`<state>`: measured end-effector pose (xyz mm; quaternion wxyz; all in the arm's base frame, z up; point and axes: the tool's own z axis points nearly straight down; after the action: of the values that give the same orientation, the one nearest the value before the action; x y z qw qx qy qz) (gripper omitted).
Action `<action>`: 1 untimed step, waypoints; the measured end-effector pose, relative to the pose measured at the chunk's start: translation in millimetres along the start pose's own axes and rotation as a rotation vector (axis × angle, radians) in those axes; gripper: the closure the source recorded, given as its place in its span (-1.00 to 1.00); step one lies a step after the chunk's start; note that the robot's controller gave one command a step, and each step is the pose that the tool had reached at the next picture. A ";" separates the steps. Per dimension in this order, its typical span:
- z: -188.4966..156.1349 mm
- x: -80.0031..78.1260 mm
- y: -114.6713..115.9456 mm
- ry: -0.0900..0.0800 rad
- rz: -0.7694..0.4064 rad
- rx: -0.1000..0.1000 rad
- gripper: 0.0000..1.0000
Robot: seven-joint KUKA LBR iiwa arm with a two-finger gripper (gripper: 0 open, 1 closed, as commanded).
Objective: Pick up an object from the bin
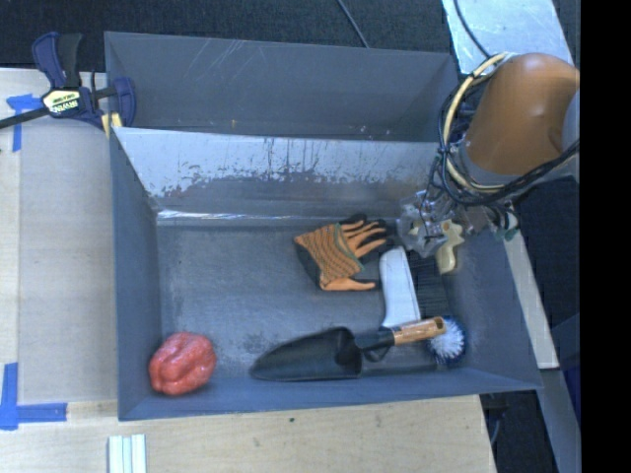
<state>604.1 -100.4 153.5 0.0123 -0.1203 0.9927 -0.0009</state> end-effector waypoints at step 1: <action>26.8 51.8 11.0 0.000 -0.196 0.000 1.00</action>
Offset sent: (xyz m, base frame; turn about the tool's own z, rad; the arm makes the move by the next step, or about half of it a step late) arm -0.0124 0.0626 -0.0333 -0.0376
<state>551.8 -102.0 125.4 0.0121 -0.2167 0.9762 -0.0021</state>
